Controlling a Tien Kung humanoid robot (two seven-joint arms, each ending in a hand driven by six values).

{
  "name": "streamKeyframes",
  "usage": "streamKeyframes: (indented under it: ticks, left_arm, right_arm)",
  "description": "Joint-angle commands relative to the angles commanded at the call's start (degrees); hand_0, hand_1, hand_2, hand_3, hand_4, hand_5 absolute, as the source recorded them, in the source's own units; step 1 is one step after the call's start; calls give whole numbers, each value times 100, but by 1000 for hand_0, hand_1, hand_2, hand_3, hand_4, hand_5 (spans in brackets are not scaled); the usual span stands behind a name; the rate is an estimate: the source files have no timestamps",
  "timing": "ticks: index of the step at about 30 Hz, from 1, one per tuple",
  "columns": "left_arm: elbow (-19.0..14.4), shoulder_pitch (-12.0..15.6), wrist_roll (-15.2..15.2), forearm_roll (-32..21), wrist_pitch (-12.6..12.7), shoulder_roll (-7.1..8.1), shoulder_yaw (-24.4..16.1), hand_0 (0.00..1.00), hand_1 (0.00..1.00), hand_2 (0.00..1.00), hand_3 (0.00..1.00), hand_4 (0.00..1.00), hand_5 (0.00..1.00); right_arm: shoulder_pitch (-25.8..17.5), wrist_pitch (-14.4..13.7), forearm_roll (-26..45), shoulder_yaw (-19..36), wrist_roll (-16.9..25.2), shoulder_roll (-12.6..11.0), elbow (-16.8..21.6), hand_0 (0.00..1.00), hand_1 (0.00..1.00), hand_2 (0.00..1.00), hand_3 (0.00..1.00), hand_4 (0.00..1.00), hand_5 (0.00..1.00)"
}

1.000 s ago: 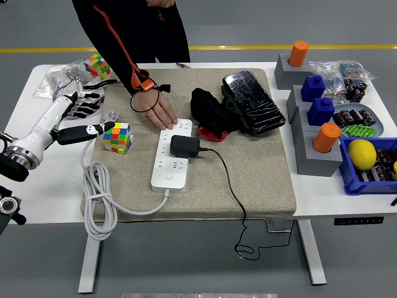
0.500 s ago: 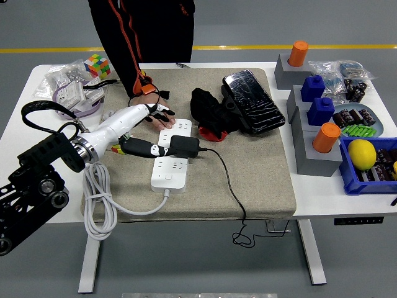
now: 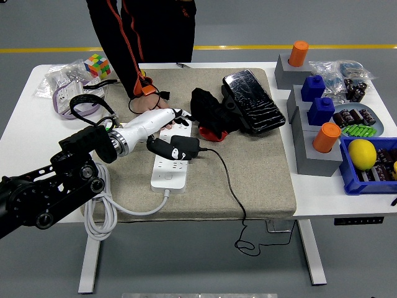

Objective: Pull the plug out and thorw away

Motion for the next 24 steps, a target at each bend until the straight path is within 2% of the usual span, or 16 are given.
streamKeyframes:
  ticks: [6,10,11,16,17,22,23,24]
  left_arm:
    - [515,-274,95,-225,-90,-144,259,697,775,767,830,981,333]
    - [655,-344,105,-304,-96,-171,383,697,775,767,830,981,333]
    - [693,-355,105,-334,-92,-187,413,677,727,733,811,993,337]
    - [871,-393,45,-514,-27,-265,487,677,727,733,811,993,337]
    - [911,-401,35,-552,-16,-279,516,615,675,636,690,930,260]
    - [1062,-429,-3,-654,16,-321,663,615,675,636,690,930,260]
    - [1077,-427,-6,-665,19,-326,672,548,643,573,586,848,170]
    - [1121,-418,28,-715,3,-344,685,548,643,573,586,848,170]
  right_arm:
    - [21,-7,47,-105,-2,-31,0,660,698,707,701,998,514]
    - [23,2,47,-139,-10,-45,-13,660,698,707,701,998,514]
    - [20,-1,43,-129,-9,-45,-17,660,699,706,702,998,514]
    - [18,1,62,-161,-11,-53,-22,660,699,706,702,998,514]
    - [18,0,67,-173,-11,-55,-20,660,699,706,702,998,514]
    - [17,-5,88,-222,-9,-61,-15,660,699,706,702,998,514]
    - [16,-6,91,-226,-9,-60,-14,660,699,706,702,998,514]
    - [12,-6,98,-241,-8,-59,-12,660,699,706,702,998,514]
